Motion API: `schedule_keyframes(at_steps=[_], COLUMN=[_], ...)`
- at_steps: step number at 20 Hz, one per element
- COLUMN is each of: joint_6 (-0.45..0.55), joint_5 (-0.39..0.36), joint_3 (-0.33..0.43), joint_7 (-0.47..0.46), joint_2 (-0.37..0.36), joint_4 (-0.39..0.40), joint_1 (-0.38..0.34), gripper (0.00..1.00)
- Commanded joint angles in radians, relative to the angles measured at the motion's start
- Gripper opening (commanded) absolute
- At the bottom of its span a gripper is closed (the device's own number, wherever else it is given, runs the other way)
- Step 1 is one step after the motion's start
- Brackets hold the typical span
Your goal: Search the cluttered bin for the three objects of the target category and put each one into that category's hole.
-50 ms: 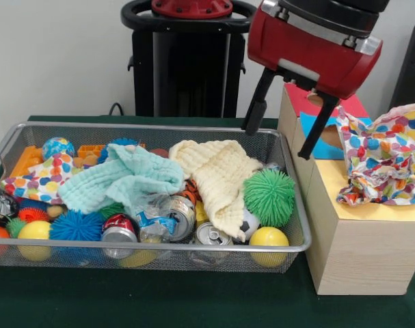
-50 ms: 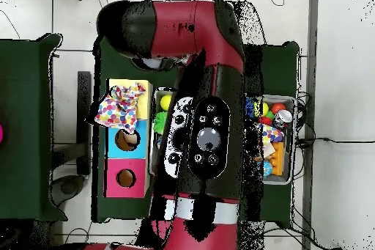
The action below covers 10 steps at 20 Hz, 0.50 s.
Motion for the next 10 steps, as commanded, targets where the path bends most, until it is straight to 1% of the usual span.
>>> schedule_keyframes(at_steps=[1,10], joint_6=[0.003,0.007], joint_5=[-0.042,-0.043], joint_3=[0.014,0.02], joint_7=[0.005,0.003], joint_2=[0.001,0.008], joint_4=[0.173,0.162], joint_1=[-0.001,-0.005], gripper=[1.0,1.0])
